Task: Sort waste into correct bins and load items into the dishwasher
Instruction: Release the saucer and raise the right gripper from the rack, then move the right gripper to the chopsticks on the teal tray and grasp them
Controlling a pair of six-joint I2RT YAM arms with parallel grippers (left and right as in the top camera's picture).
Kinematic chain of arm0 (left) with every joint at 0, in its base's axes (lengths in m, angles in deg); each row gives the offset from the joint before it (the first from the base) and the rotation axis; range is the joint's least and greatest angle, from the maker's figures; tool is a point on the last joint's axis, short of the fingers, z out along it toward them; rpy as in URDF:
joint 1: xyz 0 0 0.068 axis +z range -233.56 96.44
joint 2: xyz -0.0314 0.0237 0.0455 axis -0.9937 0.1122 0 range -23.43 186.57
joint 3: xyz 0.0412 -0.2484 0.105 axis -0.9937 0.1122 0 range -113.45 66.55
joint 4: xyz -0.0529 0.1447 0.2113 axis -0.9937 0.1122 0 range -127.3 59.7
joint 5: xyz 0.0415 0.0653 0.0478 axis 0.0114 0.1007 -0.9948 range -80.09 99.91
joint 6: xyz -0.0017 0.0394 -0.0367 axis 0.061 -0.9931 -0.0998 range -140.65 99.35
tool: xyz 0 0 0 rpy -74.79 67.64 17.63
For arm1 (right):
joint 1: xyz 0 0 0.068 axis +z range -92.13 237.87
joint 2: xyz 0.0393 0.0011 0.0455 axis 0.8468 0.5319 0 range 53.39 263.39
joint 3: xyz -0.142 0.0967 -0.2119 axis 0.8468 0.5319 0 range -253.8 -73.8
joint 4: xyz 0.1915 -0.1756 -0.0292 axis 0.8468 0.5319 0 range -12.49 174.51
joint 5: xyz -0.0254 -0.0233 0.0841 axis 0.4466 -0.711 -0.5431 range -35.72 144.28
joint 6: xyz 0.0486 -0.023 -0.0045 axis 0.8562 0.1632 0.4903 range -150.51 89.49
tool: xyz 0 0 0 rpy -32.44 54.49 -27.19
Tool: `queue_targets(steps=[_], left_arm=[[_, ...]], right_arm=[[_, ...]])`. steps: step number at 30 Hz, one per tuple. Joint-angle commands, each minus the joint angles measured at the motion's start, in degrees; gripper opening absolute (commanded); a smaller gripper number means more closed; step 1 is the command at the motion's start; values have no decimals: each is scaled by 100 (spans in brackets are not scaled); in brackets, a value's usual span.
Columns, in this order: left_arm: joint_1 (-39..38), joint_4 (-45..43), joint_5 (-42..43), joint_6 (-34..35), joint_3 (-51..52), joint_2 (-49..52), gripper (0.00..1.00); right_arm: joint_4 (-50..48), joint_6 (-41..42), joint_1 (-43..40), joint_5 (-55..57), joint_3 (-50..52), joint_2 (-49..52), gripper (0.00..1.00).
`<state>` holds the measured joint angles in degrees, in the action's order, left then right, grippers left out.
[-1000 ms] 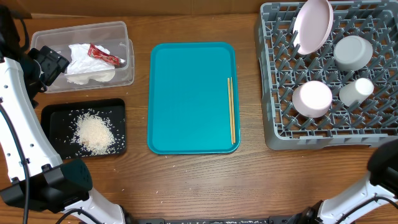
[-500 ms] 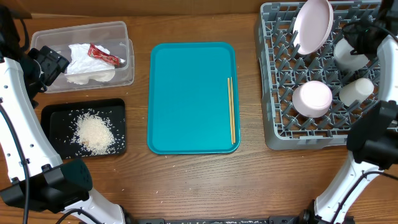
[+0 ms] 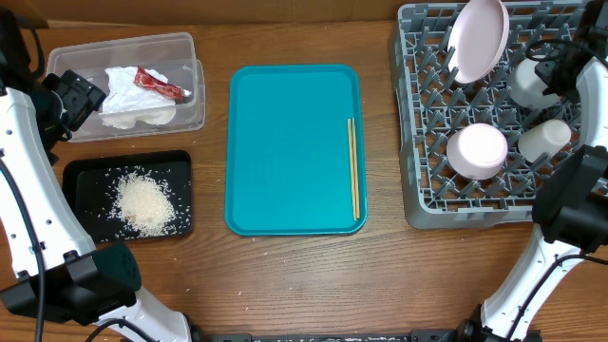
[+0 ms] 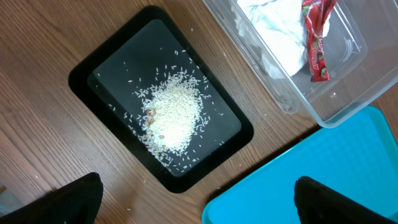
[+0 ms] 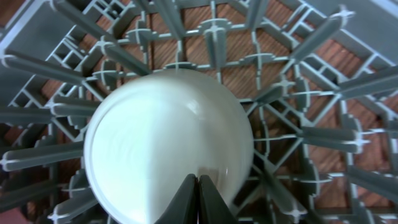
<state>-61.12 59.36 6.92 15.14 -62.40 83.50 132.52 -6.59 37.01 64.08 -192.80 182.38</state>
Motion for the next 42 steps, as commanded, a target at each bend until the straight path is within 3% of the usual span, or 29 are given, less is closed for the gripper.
queue_targets(steps=[1, 8, 14, 16, 19, 21, 26, 36, 42], left_arm=[[4, 0, 0, -92, -9, 22, 100], [4, 0, 0, -92, -9, 20, 100], [4, 0, 0, -92, -9, 20, 100], [4, 0, 0, -92, -9, 20, 100], [4, 0, 0, -92, -9, 22, 100], [4, 0, 0, -92, -9, 22, 100], [4, 0, 0, -92, -9, 20, 100], [4, 0, 0, -92, -9, 22, 100], [4, 0, 0, -92, -9, 20, 100]], right_arm=[[-17, 4, -70, 219, -9, 4, 4], [520, 4, -46, -149, -256, -306, 4], [1027, -229, 129, -2015, -466, -1381, 5], [1261, -516, 284, -2710, -466, -1683, 15], [1827, -767, 654, -3005, -466, -1888, 50], [2472, -997, 1132, -2933, -424, -1873, 56], [2765, -1038, 2232, -2162, 245, -1840, 53], [876, -431, 4181, -667, 2463, -1838, 52], [74, -413, 4721, -446, 3331, -1825, 34]])
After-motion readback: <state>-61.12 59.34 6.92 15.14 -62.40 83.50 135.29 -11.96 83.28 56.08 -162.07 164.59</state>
